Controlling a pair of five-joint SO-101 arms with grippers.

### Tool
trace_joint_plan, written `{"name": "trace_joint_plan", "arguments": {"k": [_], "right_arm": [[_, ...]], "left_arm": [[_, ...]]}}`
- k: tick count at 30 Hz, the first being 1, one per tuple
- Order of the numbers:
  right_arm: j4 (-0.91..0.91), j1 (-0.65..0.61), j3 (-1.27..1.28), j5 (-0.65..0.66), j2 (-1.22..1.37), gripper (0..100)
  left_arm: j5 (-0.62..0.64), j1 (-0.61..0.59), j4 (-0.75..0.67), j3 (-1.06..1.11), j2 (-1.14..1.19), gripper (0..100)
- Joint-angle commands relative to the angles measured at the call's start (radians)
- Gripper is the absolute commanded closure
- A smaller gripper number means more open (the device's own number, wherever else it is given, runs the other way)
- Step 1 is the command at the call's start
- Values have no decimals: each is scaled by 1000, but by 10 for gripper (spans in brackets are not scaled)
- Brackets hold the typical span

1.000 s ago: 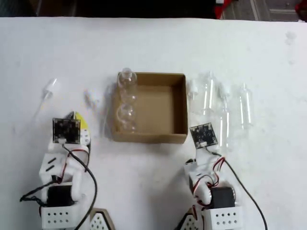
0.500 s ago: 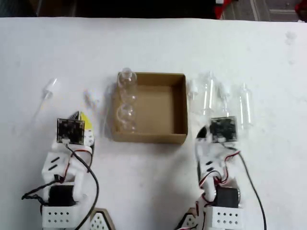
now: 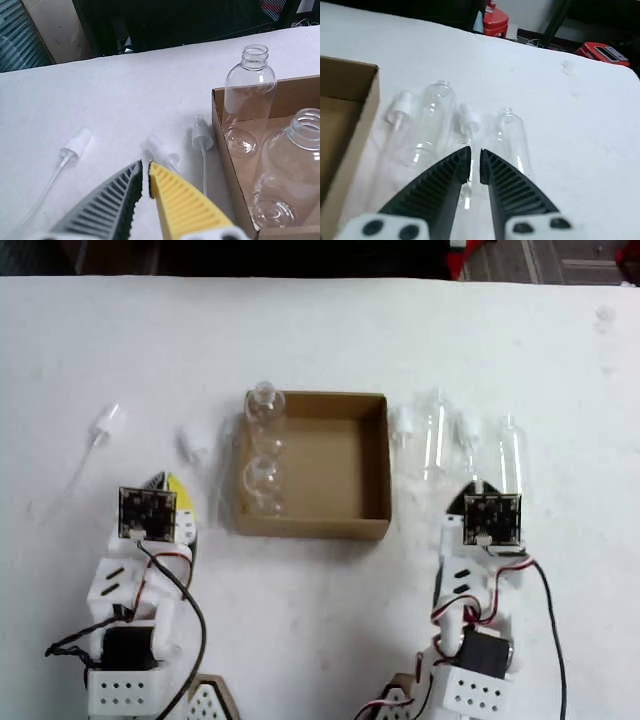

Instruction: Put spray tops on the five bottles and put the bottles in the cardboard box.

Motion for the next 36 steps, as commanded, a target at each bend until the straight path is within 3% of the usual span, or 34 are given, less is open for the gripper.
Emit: {"name": "trace_joint_plan", "arguments": {"k": [1, 12, 19, 27, 33, 36], "right_arm": [[10, 67, 9, 8, -4, 981], [33, 104, 9, -41, -5, 979], [30, 104, 9, -41, -7, 977], [35, 110, 3, -41, -8, 975], [113, 97, -44, -41, -5, 869], [116, 39, -52, -25, -7, 872]], "left_arm": [[5, 12, -20, -9, -12, 972], [2, 7, -18, -5, -12, 972], [-109, 19, 25, -2, -12, 972], [-147, 156, 68, -2, -7, 972], [-157, 160, 68, -2, -7, 972], [-155, 153, 68, -2, -7, 972]]}}
